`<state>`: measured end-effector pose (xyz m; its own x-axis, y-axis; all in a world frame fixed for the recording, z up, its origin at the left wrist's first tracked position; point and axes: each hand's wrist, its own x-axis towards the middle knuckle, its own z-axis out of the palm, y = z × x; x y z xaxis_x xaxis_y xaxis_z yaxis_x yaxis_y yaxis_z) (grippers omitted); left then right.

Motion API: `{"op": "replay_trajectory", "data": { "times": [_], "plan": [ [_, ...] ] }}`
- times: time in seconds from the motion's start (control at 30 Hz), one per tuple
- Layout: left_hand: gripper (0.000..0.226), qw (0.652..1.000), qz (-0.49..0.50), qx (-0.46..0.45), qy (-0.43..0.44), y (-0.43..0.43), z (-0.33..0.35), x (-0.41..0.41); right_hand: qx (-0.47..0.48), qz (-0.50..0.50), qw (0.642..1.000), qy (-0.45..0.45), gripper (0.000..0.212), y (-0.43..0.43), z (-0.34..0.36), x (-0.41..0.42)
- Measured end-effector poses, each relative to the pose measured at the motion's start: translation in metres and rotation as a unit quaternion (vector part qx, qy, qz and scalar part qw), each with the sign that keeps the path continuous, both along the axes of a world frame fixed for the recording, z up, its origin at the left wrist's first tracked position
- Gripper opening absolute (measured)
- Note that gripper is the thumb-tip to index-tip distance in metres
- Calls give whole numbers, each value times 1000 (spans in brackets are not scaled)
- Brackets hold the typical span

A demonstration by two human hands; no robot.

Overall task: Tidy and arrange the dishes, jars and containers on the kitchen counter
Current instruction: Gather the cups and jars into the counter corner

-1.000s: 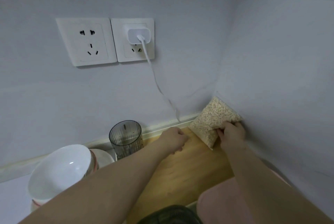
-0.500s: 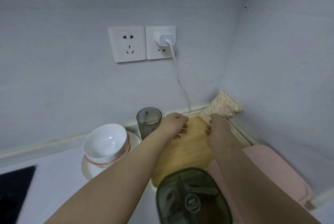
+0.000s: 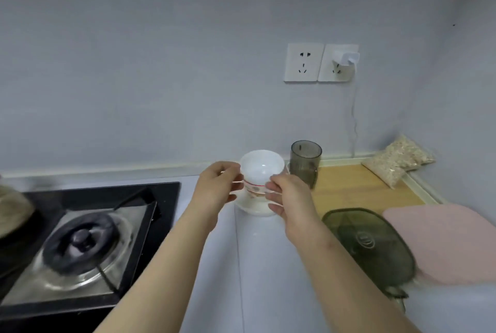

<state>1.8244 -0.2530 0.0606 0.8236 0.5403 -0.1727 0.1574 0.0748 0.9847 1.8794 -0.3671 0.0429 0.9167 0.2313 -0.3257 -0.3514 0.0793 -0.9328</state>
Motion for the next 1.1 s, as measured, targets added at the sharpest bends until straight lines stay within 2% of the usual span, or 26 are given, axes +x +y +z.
{"op": "replay_trajectory", "data": {
  "times": [0.17,0.3,0.57,0.67,0.83,0.93,1.1],
  "plan": [
    [12,997,72,-27,21,48,-13,-68,-19,73,997,-5,8,58,-2,-63],
    [12,993,113,-30,23,86,-13,-119,-23,124,992,-6,12,102,-2,-108],
    [12,976,213,-40,16,153,-14,-224,-8,225,974,30,9,181,-11,-193],
    [10,965,258,-50,8,164,-17,-255,-47,267,961,51,7,203,-3,-214],
    [9,947,313,-71,22,173,-17,-292,-27,306,951,36,16,226,-7,-241],
    [9,931,355,-79,25,185,-16,-315,-19,337,940,51,8,242,-14,-261],
    [11,907,412,-80,24,204,-22,-358,-37,394,917,48,7,270,-20,-299]
  ]
}}
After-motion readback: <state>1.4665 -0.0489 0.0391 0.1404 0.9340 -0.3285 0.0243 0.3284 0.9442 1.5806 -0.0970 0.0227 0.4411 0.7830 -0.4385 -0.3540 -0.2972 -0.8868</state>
